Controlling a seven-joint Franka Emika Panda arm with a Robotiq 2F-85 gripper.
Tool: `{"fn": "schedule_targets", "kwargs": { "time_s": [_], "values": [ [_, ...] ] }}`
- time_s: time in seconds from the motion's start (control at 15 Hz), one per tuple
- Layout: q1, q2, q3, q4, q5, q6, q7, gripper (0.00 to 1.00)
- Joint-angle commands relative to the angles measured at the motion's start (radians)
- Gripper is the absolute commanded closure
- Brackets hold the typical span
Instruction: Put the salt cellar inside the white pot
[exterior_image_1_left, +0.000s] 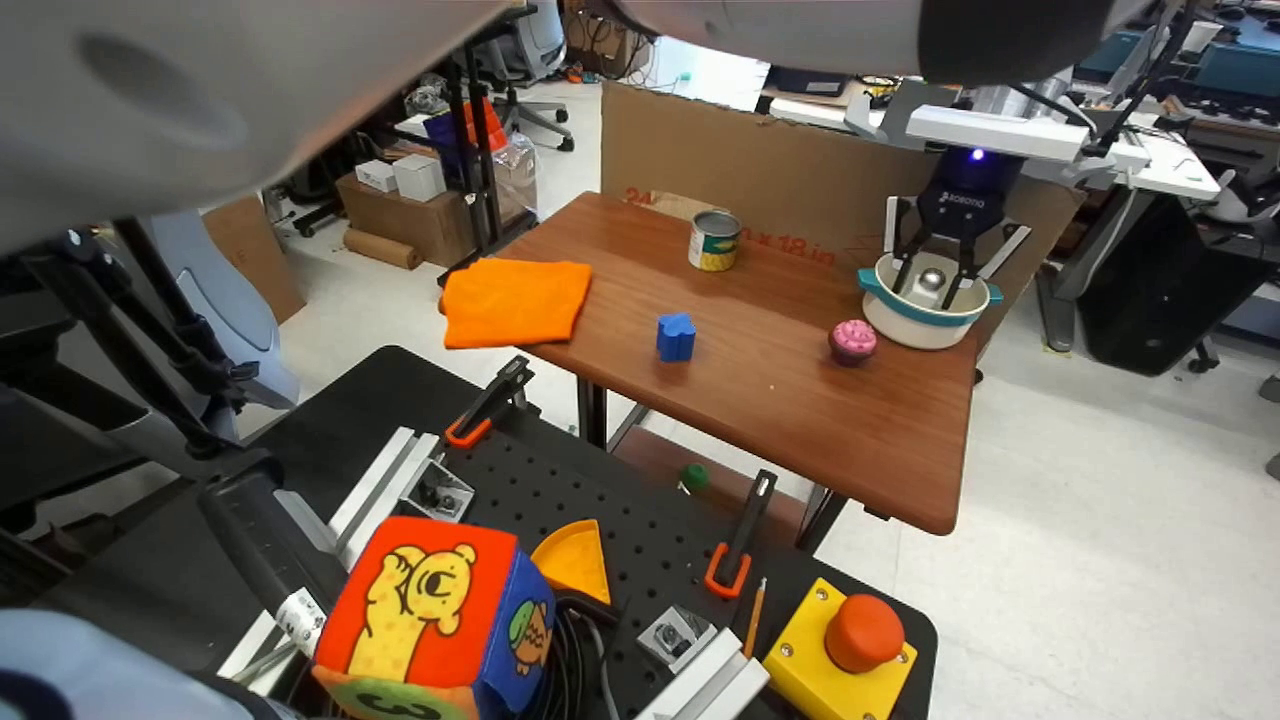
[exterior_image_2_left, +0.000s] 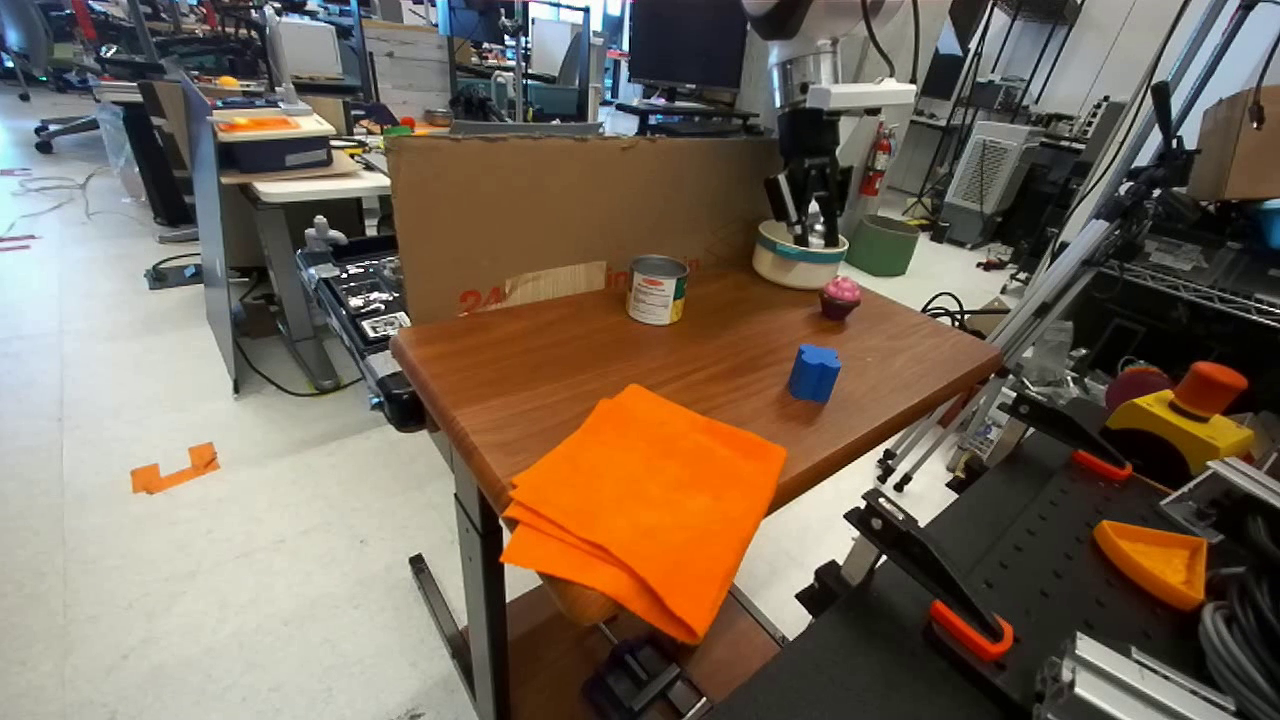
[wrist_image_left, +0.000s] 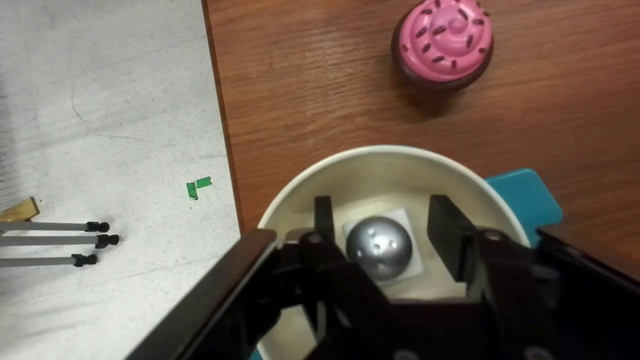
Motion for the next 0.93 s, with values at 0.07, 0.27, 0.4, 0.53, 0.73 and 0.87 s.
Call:
{"fn": "schedule_targets", "kwargs": {
  "time_s": [0.07,0.27,0.4,0.53,0.73,0.87],
  "values": [
    [0.005,0.038,-0.004,0.101,-0.002,-0.042,0.015,0.07],
    [0.013,-0.018,0.008,0.065,0.006,-0.014,0.012,0.0],
    [0.024,-0.073,0.015,0.02,0.008,0.014,0.004,0.0],
    [0.022,-0.149,0.034,-0.051,0.036,0.07,0.019,0.0],
    [0.025,-0.113,0.028,0.009,0.04,0.046,0.021,0.0],
    [0.022,-0.147,0.035,-0.027,0.046,0.047,0.025,0.0]
  ]
}}
